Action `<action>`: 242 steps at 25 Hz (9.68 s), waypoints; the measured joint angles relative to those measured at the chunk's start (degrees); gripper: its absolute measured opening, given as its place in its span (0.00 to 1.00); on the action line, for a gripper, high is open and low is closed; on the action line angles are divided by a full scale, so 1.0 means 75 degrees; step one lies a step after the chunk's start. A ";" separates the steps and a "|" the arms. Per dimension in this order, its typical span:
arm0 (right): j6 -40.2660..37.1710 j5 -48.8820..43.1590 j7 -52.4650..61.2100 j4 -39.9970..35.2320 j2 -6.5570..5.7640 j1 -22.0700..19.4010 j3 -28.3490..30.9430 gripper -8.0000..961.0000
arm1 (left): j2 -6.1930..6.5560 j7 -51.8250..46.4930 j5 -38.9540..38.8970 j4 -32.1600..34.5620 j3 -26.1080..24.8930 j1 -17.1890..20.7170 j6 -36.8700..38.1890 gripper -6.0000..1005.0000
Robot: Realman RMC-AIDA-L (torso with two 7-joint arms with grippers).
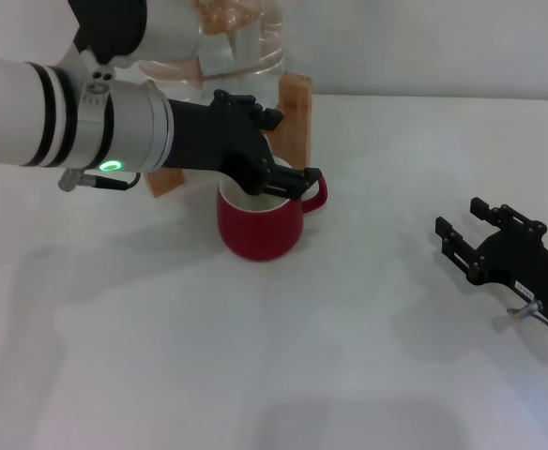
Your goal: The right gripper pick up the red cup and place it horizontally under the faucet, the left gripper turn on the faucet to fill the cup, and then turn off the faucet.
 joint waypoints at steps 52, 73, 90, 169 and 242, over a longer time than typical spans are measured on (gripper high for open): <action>-0.0089 0.0000 0.0000 0.0038 -0.0003 -0.0075 -0.0059 0.56 | 0.0017 -0.0003 0.0040 0.0182 -0.0254 0.0163 -0.0248 0.87; -0.0088 0.0000 0.0010 0.0107 -0.0014 -0.0092 -0.0059 0.56 | 0.0034 0.0106 0.0092 -0.0163 -0.0257 -0.0077 -0.0217 0.87; -0.0106 0.0000 0.0012 0.0120 -0.0015 -0.0104 -0.0058 0.56 | 0.0016 0.0190 0.0089 -0.0297 -0.0257 -0.0193 -0.0104 0.87; -0.0513 -0.0001 0.0012 0.0063 -0.0054 -0.0213 -0.0088 0.47 | -0.0017 0.0208 0.0052 -0.0503 -0.0236 -0.0388 0.0974 0.87; -0.0498 0.0117 0.0093 -0.0199 -0.0061 -0.0262 0.0414 0.89 | -0.0057 0.9081 -1.0175 -0.1010 0.1992 0.4050 0.4731 0.87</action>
